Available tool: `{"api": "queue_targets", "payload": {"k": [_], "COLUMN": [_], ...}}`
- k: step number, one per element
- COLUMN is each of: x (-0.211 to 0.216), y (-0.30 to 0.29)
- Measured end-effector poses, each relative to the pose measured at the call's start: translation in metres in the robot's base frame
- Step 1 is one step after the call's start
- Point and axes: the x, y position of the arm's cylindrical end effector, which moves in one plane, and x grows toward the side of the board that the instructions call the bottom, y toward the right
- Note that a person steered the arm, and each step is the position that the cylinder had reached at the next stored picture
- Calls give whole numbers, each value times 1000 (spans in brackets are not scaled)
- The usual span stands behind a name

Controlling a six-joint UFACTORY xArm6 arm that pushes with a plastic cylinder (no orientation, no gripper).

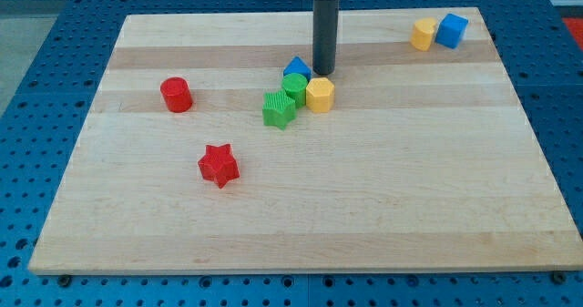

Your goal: Push the blue triangle right a bit

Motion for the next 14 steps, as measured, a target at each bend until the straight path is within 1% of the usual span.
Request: {"api": "queue_targets", "payload": {"k": [1, 2, 3, 4, 5, 6, 7, 11, 14], "x": [-18, -27, -24, -7, 21, 36, 36, 30, 28], "y": [0, -17, -70, -108, -116, -116, -115, -78, -77]}}
